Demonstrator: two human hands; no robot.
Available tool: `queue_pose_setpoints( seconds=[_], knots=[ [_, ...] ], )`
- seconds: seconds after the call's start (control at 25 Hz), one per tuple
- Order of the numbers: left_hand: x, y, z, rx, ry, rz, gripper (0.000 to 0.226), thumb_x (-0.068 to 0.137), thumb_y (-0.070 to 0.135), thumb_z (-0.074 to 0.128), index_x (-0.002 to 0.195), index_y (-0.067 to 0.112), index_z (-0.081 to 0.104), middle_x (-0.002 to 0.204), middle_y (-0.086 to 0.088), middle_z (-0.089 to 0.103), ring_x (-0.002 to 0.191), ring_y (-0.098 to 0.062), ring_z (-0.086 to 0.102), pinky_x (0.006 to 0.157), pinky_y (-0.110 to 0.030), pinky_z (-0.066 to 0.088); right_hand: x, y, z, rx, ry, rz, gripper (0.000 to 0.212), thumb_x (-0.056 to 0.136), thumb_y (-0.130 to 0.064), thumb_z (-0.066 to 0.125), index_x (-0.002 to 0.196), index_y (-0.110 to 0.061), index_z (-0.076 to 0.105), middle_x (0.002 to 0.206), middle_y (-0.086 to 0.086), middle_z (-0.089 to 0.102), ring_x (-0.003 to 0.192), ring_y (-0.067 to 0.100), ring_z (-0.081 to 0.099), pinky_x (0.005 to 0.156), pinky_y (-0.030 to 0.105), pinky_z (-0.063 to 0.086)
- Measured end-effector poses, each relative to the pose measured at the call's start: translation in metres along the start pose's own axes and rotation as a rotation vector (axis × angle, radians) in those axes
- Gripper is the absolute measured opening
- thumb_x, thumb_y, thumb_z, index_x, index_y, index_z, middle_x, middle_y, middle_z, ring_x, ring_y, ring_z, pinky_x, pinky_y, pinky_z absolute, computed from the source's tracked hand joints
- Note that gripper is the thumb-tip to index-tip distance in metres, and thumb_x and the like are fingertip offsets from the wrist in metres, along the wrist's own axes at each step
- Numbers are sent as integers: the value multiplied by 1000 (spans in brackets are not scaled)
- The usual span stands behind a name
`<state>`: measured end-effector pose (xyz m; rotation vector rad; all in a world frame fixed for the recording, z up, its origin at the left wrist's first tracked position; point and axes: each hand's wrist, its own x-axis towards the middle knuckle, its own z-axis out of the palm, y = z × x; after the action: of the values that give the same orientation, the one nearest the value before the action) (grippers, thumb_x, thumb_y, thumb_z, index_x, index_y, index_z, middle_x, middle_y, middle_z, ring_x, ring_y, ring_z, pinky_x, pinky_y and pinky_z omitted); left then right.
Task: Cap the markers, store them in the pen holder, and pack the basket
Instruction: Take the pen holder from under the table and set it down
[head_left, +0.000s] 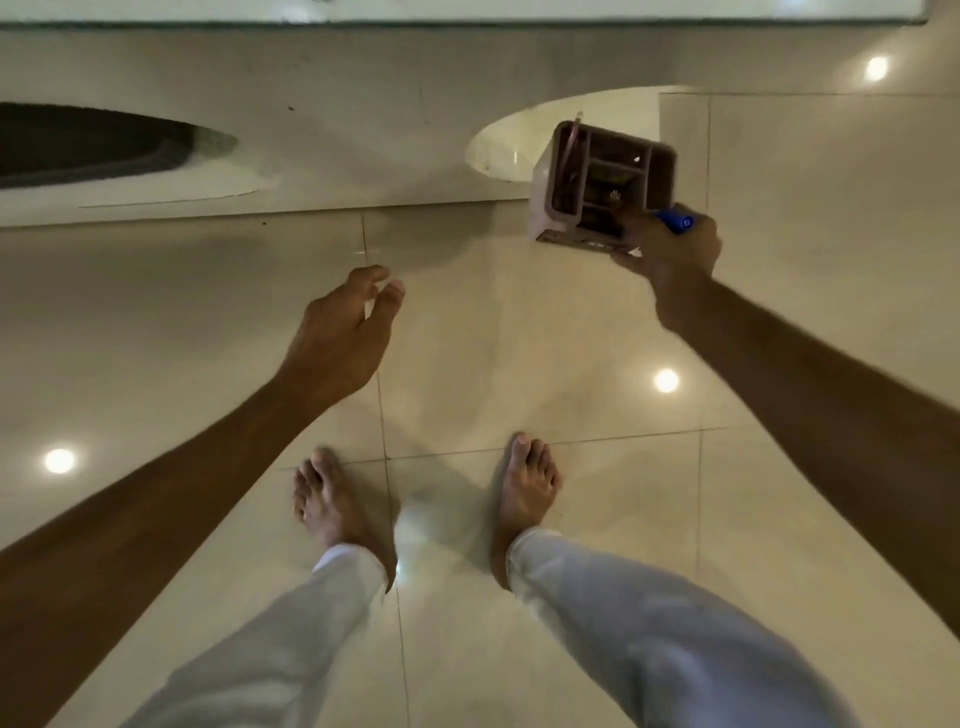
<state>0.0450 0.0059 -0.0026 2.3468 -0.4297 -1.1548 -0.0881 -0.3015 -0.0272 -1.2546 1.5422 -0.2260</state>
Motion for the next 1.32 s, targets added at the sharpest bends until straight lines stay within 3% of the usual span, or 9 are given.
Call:
queue_pose_setpoints(
  seconds=[0.08, 0.2, 0.28, 0.4, 0.64, 0.96, 1.04, 1.12, 1.32],
  knots=[
    [-35, 28, -20, -197, -6, -98, 47, 113, 47, 41, 151, 23, 54, 142, -5, 66, 123, -23, 64, 97, -22, 48, -59, -9, -13, -26, -45, 2, 20, 82, -14, 85, 87, -21, 67, 91, 1, 73, 92, 23, 77, 82, 44, 67],
    [-85, 74, -57, -448, -17, -208, 49, 114, 48, 36, 150, 21, 55, 146, -5, 64, 127, -26, 64, 105, -37, 53, -147, -38, -26, -14, -166, -4, 19, 86, -18, 84, 100, -15, 72, 96, 5, 76, 95, 25, 77, 86, 44, 66],
    [-115, 101, -85, -501, -33, -197, 52, 114, 52, 30, 153, 25, 53, 149, -2, 62, 128, -25, 64, 112, -51, 50, -197, -67, -27, 12, -225, -14, 21, 88, -19, 82, 106, -13, 72, 101, 11, 77, 99, 30, 77, 87, 45, 66],
    [-152, 130, -130, -537, -34, -127, 51, 114, 54, 25, 152, 33, 51, 150, 2, 61, 129, -24, 64, 111, -56, 50, -258, -119, -19, 11, -253, -50, 21, 89, -20, 81, 106, -11, 72, 102, 19, 76, 100, 38, 75, 88, 48, 65],
    [-186, 151, -227, -511, 69, -49, 30, 112, 60, 23, 115, 70, 52, 132, 17, 64, 127, -15, 63, 113, -53, 49, -322, -211, 14, -62, -306, -51, 18, 89, -27, 82, 100, -21, 69, 103, 12, 76, 103, 35, 74, 97, 49, 62],
    [-142, 163, -299, -584, 132, -123, 72, 101, 77, 13, 143, 45, 62, 146, 3, 68, 136, -23, 60, 121, -52, 41, -323, -283, 80, -92, -283, -102, 27, 81, -17, 86, 107, -21, 80, 99, 3, 81, 98, 25, 78, 96, 43, 63],
    [-112, 171, -309, -644, 125, -164, 78, 95, 81, 12, 138, 42, 65, 143, 3, 69, 136, -23, 60, 122, -53, 39, -301, -295, 100, -141, -245, -100, 35, 80, -17, 85, 114, -17, 79, 102, 4, 81, 101, 27, 76, 98, 43, 61],
    [-79, 177, -320, -705, 135, -186, 66, 99, 77, 13, 123, 44, 65, 138, 5, 70, 135, -22, 60, 123, -53, 38, -274, -309, 123, -181, -233, -84, 44, 81, -19, 85, 123, -14, 74, 109, 3, 78, 103, 25, 74, 97, 40, 61],
    [2, 189, -338, -742, 144, -240, 70, 109, 66, 12, 150, 28, 54, 154, -3, 61, 146, -27, 52, 127, -57, 31, -206, -341, 177, -217, -244, -76, 50, 76, -17, 87, 119, -16, 61, 103, -9, 70, 88, 6, 67, 60, 10, 52]
  ],
)
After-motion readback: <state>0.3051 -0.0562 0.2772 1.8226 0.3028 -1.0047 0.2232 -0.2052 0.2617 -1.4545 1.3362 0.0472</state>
